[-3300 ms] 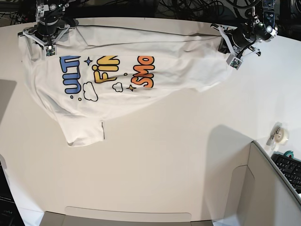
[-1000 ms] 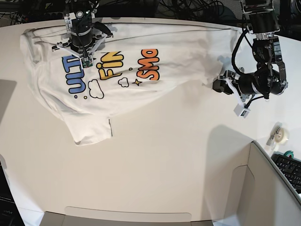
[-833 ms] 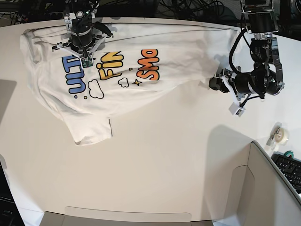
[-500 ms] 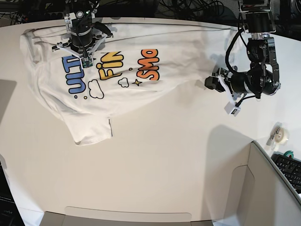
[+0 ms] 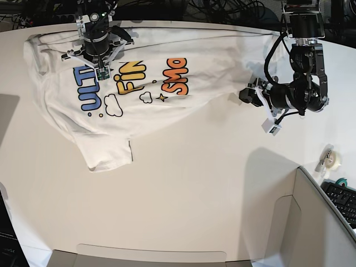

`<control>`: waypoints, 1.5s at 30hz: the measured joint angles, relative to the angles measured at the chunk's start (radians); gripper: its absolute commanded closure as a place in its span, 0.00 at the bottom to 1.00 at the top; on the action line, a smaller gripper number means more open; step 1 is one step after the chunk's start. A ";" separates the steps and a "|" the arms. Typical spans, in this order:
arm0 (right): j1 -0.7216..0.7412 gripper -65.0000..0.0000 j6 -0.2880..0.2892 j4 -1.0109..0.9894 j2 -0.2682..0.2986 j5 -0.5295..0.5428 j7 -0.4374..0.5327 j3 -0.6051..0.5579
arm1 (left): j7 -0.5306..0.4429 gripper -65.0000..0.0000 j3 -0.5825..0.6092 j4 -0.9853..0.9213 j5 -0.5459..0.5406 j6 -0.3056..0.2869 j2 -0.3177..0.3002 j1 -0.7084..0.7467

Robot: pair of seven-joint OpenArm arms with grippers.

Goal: Layout the t-shirt on the table in an organized manner, then fold the t-shirt properly
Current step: 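Release the shirt with the left gripper and move it onto the shirt body, then grasp the shirt side with the left gripper and pull it outward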

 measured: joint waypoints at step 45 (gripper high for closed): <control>0.014 1.00 -0.015 -0.033 -0.002 -0.011 0.039 0.000 | 0.004 1.00 -0.201 0.014 -0.106 0.004 -0.018 -0.031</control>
